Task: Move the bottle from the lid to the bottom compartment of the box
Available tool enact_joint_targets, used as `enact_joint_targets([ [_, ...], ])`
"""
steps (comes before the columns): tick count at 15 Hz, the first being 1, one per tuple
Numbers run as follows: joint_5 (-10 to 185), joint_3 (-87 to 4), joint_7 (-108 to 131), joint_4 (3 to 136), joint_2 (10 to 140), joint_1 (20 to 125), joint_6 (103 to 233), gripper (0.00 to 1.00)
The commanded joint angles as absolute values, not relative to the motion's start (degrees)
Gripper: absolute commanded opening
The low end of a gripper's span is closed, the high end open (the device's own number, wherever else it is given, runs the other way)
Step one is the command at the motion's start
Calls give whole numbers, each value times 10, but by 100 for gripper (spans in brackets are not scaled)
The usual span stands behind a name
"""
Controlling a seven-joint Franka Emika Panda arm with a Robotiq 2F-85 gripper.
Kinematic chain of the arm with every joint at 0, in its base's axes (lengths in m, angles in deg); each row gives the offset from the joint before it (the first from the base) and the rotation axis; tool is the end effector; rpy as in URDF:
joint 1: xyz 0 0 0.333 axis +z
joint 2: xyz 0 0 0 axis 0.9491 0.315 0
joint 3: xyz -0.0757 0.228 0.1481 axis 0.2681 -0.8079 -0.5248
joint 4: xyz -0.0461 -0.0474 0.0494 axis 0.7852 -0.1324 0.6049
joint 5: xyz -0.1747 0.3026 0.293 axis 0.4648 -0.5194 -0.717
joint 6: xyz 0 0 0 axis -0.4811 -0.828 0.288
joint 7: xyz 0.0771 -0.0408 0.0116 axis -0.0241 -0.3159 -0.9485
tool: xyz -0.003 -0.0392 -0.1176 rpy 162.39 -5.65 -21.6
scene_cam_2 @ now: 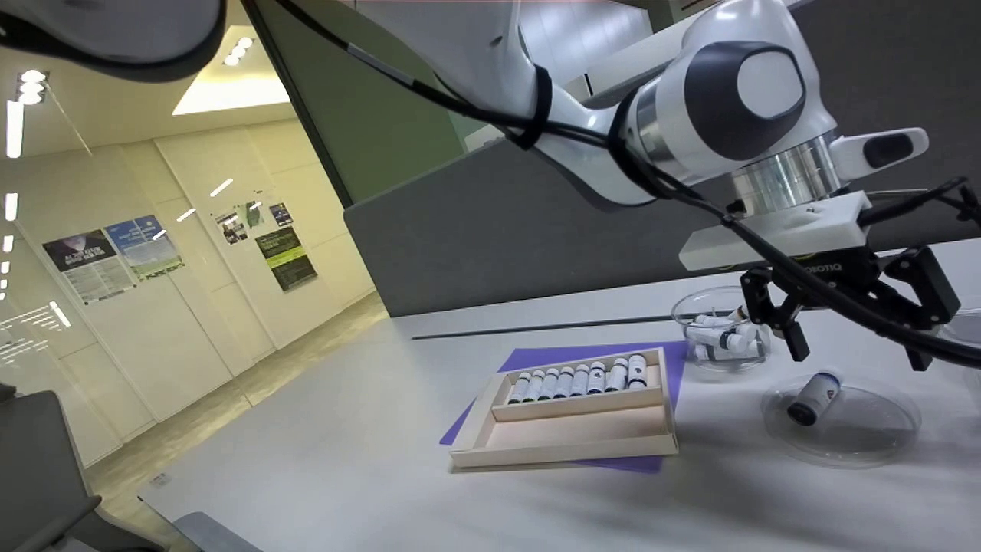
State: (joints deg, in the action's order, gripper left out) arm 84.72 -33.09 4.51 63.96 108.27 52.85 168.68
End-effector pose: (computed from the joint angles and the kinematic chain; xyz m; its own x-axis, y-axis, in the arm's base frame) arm 0.6261 -0.3643 0.0656 0.9072 -0.4199 -0.0257 -0.4107 -0.8972 0.1622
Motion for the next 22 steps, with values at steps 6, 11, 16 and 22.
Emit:
enact_joint_targets([
  [6, 851, -332, 60, 580, 1139, 534, 1666, 91],
  [11, 849, -334, 58, 559, 1151, 532, 1642, 42],
  [16, 845, -336, 57, 548, 1140, 528, 1605, 5],
  [22, 841, -343, 43, 548, 1093, 527, 1531, 5],
])
